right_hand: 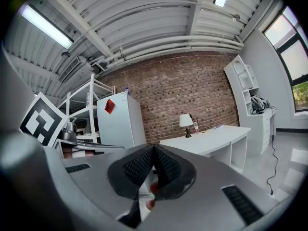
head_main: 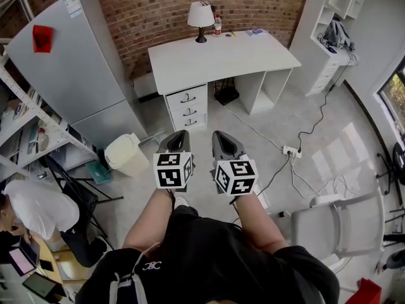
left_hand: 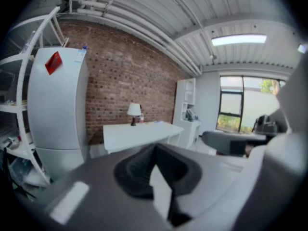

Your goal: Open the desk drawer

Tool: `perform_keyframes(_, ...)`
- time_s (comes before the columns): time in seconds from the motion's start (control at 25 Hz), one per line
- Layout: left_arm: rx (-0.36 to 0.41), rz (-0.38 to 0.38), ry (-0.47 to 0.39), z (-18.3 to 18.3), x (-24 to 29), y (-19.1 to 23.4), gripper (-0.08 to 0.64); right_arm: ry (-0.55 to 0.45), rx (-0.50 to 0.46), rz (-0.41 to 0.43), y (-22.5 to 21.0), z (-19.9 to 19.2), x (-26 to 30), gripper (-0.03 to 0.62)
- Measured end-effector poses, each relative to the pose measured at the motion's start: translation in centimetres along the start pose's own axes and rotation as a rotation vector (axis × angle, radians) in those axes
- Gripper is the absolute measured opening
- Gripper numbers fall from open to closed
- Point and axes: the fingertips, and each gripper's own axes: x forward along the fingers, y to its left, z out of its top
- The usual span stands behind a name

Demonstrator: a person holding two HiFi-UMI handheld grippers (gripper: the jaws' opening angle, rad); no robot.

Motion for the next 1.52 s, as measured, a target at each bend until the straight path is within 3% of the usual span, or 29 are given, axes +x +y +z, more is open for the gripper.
perform_keyframes(0.56,-0.036,-0.018,0.036,-0.8,8.1,4.6,-0.005,0.06,-0.016,0.002,-2.8,-1.6,8.8,-0.008)
perform_keyframes(1.04,-0.024,-0.044,0.028,4.9,18.8,13.2,-0.005,0.045,-0.011,-0.025,-5.1,2.4,23.1,-0.008)
perform_keyframes(1.52,-0.053,-0.085,0.066,5.7,27.5,18.9,-0.005,0.081,0.017,-0.074,-7.6,2.2,32.8,-0.008)
